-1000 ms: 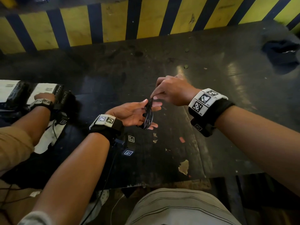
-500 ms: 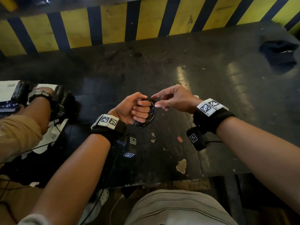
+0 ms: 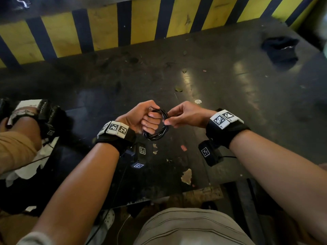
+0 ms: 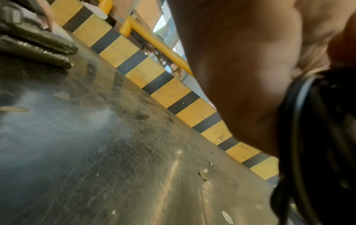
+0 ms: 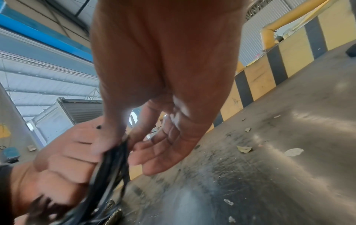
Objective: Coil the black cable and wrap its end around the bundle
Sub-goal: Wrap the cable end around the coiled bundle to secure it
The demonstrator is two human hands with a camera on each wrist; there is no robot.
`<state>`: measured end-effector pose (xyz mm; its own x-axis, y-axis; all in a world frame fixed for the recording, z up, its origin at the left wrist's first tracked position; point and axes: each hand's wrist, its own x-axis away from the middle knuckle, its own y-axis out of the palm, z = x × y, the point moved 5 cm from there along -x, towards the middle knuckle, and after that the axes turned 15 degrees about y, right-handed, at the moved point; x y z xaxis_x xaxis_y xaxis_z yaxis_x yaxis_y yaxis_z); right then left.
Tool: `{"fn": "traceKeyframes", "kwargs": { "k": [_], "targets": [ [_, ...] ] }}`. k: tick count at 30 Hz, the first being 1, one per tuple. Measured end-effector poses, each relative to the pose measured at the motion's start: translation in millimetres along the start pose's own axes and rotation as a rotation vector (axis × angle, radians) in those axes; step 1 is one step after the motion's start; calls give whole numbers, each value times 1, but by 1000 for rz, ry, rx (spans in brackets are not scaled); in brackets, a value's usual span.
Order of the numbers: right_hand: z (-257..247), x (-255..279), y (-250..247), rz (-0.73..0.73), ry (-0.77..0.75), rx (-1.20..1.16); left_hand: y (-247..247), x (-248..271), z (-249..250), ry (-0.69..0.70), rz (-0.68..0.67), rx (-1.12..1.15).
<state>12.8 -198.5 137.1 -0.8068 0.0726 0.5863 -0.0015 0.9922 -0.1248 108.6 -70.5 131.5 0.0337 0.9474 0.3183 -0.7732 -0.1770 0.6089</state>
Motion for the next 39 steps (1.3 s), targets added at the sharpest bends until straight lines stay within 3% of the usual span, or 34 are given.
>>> {"fn": "traceKeyframes", "kwargs": {
  "k": [5, 7, 14, 19, 29, 34, 39],
  "targets": [
    [25, 6, -23, 182, 9, -11, -4, -33, -1, 218, 402, -552],
    [37, 9, -34, 251, 29, -34, -4, -48, -5, 317, 469, -682],
    [81, 21, -55, 464, 84, -212, 22, -97, -28, 380, 498, -894],
    [103, 38, -68, 544, 73, -328, 37, -122, -41, 418, 451, -904],
    [147, 57, -97, 366, 183, -556, 56, -157, -67, 401, 375, -1005],
    [161, 62, -108, 381, 171, -533, 65, -168, -80, 361, 405, -914],
    [168, 67, -113, 439, 119, -560, 71, -176, -84, 431, 496, -887]
  ]
}}
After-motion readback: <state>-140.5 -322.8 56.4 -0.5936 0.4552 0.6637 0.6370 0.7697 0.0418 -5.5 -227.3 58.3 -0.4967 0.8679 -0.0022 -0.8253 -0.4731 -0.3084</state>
